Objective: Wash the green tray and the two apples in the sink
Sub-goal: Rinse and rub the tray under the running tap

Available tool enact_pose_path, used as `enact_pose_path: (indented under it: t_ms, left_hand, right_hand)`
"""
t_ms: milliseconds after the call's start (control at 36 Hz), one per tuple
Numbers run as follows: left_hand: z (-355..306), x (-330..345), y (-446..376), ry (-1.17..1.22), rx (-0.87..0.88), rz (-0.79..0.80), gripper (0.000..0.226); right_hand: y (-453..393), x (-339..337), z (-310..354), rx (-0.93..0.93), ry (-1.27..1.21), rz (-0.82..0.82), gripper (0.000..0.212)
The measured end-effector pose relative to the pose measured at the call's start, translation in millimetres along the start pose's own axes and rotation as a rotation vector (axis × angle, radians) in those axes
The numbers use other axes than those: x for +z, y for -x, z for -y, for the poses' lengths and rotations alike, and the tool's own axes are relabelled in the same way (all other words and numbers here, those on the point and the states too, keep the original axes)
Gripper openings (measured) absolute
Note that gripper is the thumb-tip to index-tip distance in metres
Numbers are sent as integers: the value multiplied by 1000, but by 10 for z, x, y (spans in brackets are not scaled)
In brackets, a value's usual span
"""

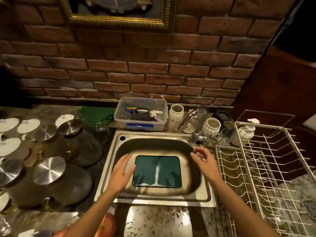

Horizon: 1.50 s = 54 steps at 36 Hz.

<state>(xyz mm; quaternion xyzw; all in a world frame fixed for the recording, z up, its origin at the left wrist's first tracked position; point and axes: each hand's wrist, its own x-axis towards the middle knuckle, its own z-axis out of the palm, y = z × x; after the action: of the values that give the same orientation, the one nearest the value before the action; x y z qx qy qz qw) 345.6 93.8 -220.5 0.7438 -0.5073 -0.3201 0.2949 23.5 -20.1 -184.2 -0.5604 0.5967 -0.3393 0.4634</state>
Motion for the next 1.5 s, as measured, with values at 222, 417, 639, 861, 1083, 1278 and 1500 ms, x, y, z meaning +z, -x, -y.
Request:
enact_pose_path:
  t_ms: [222, 417, 639, 861, 1083, 1278, 1500]
  left_hand:
    - [297, 95, -346, -236, 14, 27, 55]
    - [541, 289, -589, -392, 19, 77, 61]
    - [815, 501, -657, -327, -38, 100, 58]
    - [998, 588, -727, -341, -81, 141, 59]
    - [996, 762, -896, -280, -118, 156, 59]
    - [978, 812, -929, -196, -153, 171, 57]
    - [1073, 814, -892, -43, -303, 142, 52]
  right_hand:
    - [-658, -173, -71, 186, -46, -237, 37]
    - [-1266, -247, -308, 365, -59, -307, 47]
    - [-1584, -87, -487, 388, -150, -310, 39]
    - [-1845, 58, -773, 424, -325, -426, 31]
    - [-1910, -41, -900, 506, -258, -433, 30]
    - [-1970, -63, -1053, 493, -196, -424, 38]
    - [-1819, -19, -957, 429, -265, -382, 20]
